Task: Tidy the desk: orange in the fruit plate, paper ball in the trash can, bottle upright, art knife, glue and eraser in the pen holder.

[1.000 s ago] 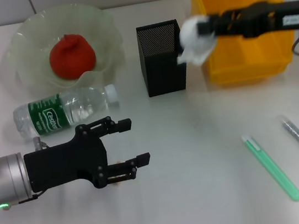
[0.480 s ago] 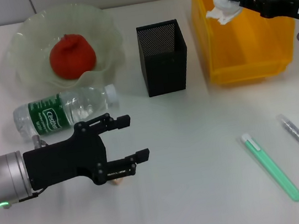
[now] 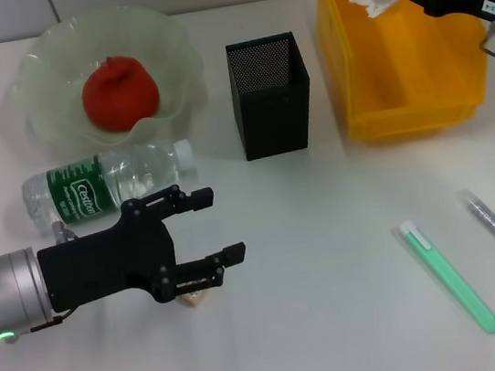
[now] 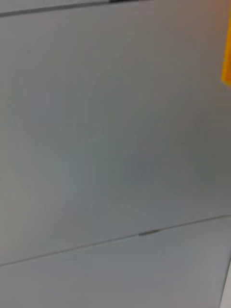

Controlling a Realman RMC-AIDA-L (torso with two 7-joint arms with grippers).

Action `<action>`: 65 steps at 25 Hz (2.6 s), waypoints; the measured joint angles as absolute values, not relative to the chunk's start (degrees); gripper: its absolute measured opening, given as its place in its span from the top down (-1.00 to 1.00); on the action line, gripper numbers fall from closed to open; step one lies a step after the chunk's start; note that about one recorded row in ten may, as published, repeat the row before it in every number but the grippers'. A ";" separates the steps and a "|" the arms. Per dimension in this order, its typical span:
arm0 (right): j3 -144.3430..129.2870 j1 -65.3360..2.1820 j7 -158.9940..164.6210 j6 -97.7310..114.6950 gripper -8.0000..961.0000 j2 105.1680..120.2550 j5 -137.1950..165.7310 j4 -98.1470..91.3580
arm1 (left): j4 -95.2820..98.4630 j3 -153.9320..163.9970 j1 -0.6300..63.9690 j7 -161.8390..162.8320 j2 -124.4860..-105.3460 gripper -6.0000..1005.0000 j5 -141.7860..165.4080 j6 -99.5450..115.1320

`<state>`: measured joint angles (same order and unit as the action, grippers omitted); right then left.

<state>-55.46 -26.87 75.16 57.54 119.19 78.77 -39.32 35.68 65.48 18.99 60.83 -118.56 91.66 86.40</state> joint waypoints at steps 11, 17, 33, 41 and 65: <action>-55.17 -27.10 74.77 54.72 0.05 119.53 78.53 -38.44 | 35.68 65.39 18.98 60.24 -118.56 -0.53 91.66 85.83; -55.16 -27.06 74.23 54.69 -0.12 119.52 78.39 -37.56 | 35.68 65.39 18.98 60.21 -118.56 -0.53 91.67 85.81; -55.12 -19.91 75.52 77.01 -0.42 119.10 76.91 -43.66 | 35.70 64.68 18.37 60.20 -118.42 -0.53 91.61 87.72; -55.09 -14.79 64.72 93.27 -0.43 119.21 77.43 -37.78 | 35.68 64.68 18.36 60.21 -118.47 -0.52 91.57 87.92; -56.80 -16.22 40.50 97.13 -0.63 119.39 86.36 -15.59 | 36.06 63.92 18.46 60.40 -118.39 -0.52 91.58 90.09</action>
